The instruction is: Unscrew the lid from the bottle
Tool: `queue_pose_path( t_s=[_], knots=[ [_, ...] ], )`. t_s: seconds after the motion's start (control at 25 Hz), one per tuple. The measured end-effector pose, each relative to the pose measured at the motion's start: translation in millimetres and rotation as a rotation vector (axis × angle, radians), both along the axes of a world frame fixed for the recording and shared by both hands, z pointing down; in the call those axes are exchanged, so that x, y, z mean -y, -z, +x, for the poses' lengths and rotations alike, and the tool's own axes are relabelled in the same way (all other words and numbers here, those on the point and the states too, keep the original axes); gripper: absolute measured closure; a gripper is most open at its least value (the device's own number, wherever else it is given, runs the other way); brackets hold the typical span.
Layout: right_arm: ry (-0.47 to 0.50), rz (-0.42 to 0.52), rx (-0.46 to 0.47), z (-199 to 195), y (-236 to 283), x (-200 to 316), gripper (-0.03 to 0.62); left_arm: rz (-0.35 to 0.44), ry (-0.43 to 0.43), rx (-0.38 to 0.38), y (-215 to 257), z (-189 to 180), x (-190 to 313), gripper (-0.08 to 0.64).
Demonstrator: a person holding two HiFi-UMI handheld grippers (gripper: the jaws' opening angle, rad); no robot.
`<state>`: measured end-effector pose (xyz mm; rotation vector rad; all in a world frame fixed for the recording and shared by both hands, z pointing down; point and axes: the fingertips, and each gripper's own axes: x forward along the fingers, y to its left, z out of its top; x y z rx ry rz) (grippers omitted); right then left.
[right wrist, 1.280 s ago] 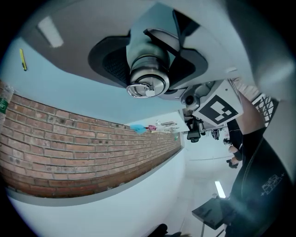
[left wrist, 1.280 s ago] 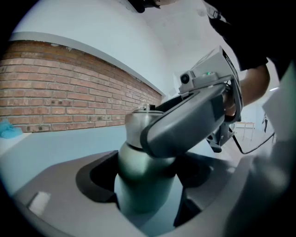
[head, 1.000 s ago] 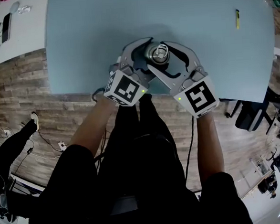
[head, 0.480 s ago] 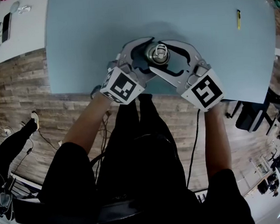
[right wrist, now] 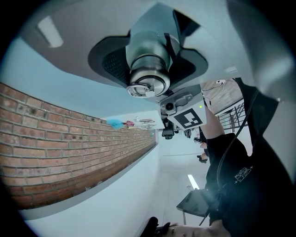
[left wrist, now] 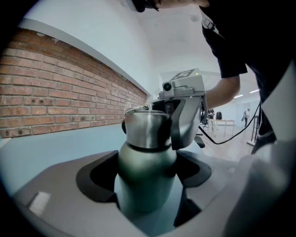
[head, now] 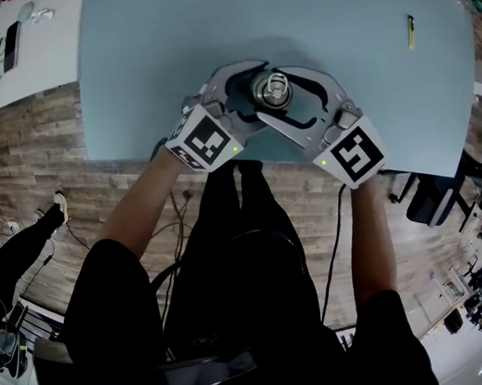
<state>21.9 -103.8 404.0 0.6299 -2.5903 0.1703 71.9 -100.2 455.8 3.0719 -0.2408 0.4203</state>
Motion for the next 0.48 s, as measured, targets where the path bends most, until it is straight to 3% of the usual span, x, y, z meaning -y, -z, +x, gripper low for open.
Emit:
queue_pose_path(
  t_s=[0.2,0.28,0.48],
  knots=[
    [-0.021,0.021,-0.028,2,-1,1,0.322,0.037,0.03,0.009,3,2,2,0.179],
    [-0.044,0.027,-0.034,3,-1,0,0.287,0.056,0.067,0.008,7,3,3,0.15],
    [-0.175,0.033,0.046,8,9,7,0.261,0.059,0.202,-0.002,11,1,5,0.141]
  ],
)
